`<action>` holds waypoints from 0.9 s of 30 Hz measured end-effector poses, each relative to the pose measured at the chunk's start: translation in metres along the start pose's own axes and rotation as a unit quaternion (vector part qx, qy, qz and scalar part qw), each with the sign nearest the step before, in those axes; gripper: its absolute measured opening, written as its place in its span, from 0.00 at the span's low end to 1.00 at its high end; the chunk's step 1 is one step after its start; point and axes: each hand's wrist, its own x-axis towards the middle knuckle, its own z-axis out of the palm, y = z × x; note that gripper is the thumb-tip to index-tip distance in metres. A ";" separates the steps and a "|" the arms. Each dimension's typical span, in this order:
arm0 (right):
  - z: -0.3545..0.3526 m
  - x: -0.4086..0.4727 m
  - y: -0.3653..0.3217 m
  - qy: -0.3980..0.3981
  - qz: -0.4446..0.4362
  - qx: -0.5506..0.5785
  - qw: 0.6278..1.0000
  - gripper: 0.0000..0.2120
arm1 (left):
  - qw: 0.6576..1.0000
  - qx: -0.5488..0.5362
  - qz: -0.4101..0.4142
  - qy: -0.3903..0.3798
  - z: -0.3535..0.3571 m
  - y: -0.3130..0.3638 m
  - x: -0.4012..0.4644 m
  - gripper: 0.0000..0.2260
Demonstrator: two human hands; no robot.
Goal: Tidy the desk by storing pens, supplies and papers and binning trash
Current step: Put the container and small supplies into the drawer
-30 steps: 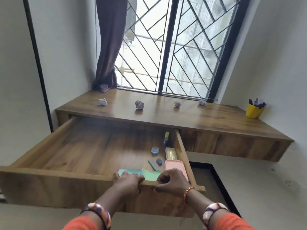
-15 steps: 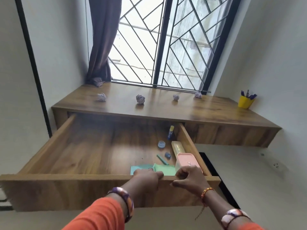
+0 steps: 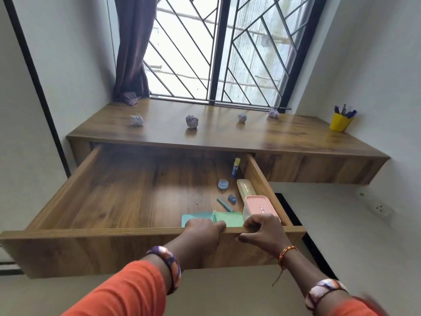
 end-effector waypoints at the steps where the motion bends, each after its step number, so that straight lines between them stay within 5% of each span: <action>1: 0.000 0.000 -0.001 -0.002 0.000 0.001 1.000 0.15 | 1.000 -0.002 0.000 -0.004 -0.002 0.000 0.000 0.20; 9: -0.014 -0.002 -0.007 -0.061 -0.016 0.021 0.998 0.13 | 0.992 -0.063 0.017 -0.110 -0.025 -0.009 0.006 0.21; 17: -0.056 0.035 0.009 -0.273 -0.078 0.044 0.958 0.15 | 0.938 -0.150 -0.018 -0.313 -0.071 -0.014 0.052 0.23; 23: -0.107 0.089 0.068 -0.176 -0.142 0.138 0.964 0.10 | 0.963 -0.212 -0.011 -0.163 -0.114 0.030 0.132 0.19; 27: -0.127 0.116 0.107 -0.246 -0.191 0.138 0.940 0.12 | 0.953 -0.275 -0.099 -0.080 -0.118 0.065 0.173 0.22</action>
